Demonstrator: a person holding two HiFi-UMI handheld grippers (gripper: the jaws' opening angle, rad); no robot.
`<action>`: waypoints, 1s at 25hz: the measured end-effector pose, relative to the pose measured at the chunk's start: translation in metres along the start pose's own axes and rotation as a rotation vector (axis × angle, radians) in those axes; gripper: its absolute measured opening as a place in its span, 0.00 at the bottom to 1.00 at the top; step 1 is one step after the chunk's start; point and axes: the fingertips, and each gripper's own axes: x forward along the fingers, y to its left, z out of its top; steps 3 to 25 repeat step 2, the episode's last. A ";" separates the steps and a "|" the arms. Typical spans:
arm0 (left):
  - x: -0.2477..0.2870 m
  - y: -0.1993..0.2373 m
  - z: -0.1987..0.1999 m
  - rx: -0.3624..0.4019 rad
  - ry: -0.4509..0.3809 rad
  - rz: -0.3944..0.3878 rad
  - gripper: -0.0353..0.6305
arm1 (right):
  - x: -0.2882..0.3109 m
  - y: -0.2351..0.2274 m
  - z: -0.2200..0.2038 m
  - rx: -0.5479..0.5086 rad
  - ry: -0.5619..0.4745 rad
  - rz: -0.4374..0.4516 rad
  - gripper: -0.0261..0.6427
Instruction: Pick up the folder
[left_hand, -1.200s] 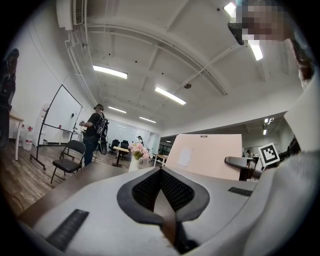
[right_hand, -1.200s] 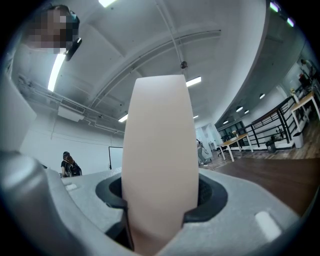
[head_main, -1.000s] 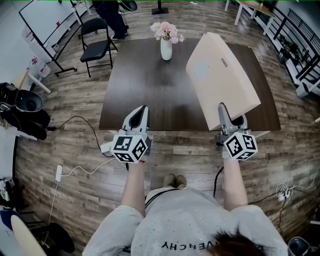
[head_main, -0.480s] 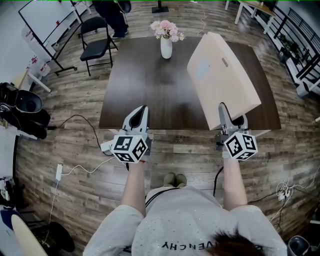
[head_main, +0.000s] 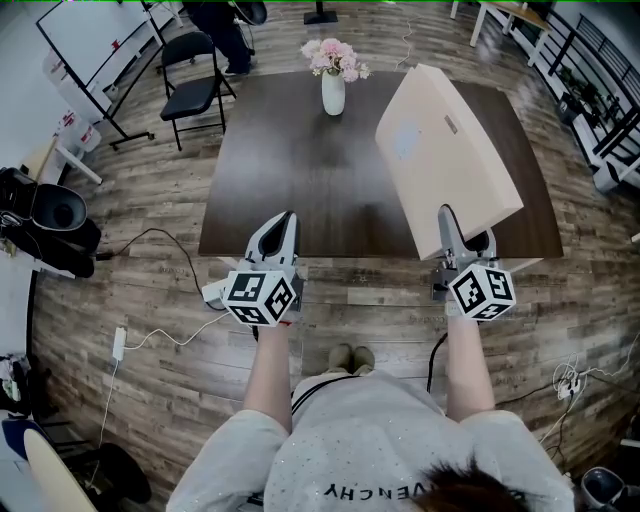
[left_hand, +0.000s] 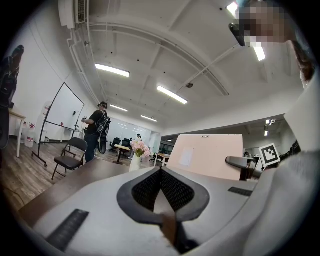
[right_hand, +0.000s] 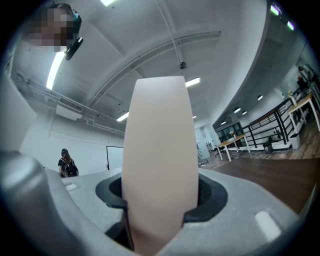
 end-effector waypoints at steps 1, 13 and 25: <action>-0.001 0.000 0.000 -0.002 0.000 0.000 0.05 | -0.001 0.000 0.000 0.000 0.001 -0.001 0.45; -0.001 -0.001 -0.001 -0.003 0.001 0.001 0.05 | -0.002 0.000 0.000 0.001 0.002 -0.003 0.45; -0.001 -0.001 -0.001 -0.003 0.001 0.001 0.05 | -0.002 0.000 0.000 0.001 0.002 -0.003 0.45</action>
